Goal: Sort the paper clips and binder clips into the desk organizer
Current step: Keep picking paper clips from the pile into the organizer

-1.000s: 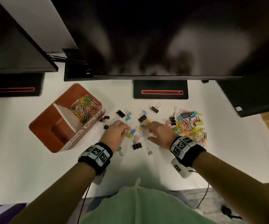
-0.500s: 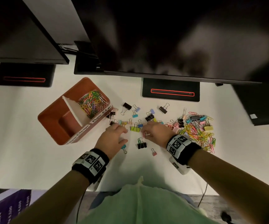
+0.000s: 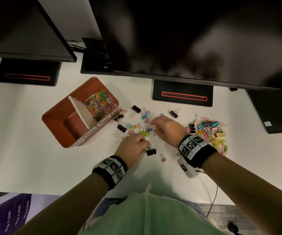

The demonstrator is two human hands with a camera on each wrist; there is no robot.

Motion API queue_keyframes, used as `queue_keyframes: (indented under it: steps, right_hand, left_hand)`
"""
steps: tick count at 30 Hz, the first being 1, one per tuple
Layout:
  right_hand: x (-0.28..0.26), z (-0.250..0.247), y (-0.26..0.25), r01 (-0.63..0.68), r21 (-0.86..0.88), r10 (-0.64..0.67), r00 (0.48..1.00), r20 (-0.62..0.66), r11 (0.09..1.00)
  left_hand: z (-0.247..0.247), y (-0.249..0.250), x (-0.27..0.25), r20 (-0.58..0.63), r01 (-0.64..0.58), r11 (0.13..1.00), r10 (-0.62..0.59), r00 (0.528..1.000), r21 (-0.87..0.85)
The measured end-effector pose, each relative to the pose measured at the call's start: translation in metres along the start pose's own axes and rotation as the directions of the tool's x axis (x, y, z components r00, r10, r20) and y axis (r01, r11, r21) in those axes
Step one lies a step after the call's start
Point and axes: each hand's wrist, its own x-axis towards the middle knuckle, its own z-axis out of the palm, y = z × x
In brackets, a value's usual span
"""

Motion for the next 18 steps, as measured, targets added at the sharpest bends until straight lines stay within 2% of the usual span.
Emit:
queue_keyframes:
  steps: [2,5,9,14,18]
  right_hand:
    - [-0.014,0.003,0.008,-0.027,-0.055,0.030,0.998,0.061,0.998]
    - [-0.028,0.009,0.017,-0.072,-0.119,0.085,0.991,0.108,0.990]
    - [-0.031,0.016,0.019,-0.073,-0.096,0.079,0.995,0.059,0.993]
    - [-0.030,0.016,0.022,-0.091,-0.061,0.095,0.994,0.059,0.994]
    - [-0.031,0.018,0.027,-0.065,-0.033,0.066,0.997,0.034,0.997]
  left_hand:
    - [0.001,-0.001,0.003,-0.027,0.020,0.999,-0.021,0.999,-0.036]
    - [0.004,-0.004,0.005,0.001,0.036,0.998,-0.036,0.999,-0.047]
    - [0.005,-0.005,0.004,0.013,0.011,0.997,-0.010,1.000,-0.071]
    - [0.008,0.000,0.001,0.126,-0.110,0.992,0.117,0.985,-0.063]
    - [0.009,0.005,0.008,0.104,-0.072,0.994,0.080,0.991,-0.079]
